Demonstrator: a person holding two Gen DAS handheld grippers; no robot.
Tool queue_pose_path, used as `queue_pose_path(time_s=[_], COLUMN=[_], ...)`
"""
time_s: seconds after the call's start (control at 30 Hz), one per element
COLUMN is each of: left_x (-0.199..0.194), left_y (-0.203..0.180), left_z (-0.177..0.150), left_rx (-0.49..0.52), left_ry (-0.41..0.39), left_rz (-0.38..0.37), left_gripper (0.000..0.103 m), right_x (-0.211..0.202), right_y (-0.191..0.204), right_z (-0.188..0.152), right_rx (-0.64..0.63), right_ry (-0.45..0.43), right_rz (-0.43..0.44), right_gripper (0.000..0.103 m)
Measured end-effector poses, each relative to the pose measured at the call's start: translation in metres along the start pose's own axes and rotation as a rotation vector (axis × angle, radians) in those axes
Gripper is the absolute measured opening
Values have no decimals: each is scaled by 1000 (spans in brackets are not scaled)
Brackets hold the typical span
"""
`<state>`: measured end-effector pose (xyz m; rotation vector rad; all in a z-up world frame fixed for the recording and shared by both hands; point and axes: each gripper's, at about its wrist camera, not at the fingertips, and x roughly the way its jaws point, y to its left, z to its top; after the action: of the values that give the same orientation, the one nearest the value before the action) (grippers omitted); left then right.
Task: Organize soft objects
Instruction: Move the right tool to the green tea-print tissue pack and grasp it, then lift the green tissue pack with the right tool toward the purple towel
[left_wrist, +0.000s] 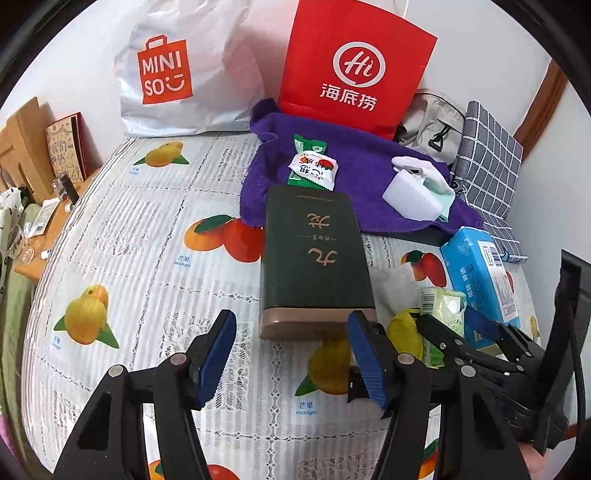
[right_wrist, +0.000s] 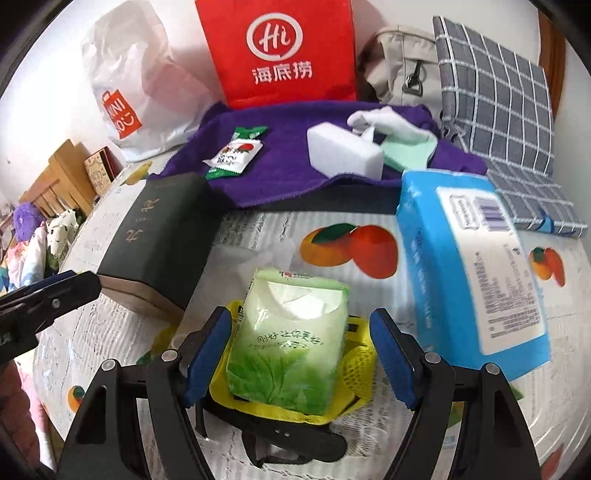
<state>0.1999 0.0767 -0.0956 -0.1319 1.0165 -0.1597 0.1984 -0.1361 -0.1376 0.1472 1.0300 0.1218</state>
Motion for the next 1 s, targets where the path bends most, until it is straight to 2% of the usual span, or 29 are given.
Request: queue_pose_path(time_s=[0.07,0.13,0.27,0.57,1.0], left_x=[1,3,5,-2,7], left_y=[1,2,3,-6,-56], left_z=[-1,-3,-7,-23,-58], left_rx=[-2,-2,-7,3,83], left_ry=[6,11,18,25,74], left_rz=[-1,1,3,12,3], left_gripper=[60,60,60,60,60], right_x=[3,4,-8,-53,-89], right_y=[1,2,5,-8,-59], right_z=[-1,-1,-1,-6,-60], right_rx=[0,-16,-52,-36,-13], right_ry=[-11,-9,-34,-93,-88], right_rz=[1,13,13,44,45], right_gripper=[75,52,51,51,51])
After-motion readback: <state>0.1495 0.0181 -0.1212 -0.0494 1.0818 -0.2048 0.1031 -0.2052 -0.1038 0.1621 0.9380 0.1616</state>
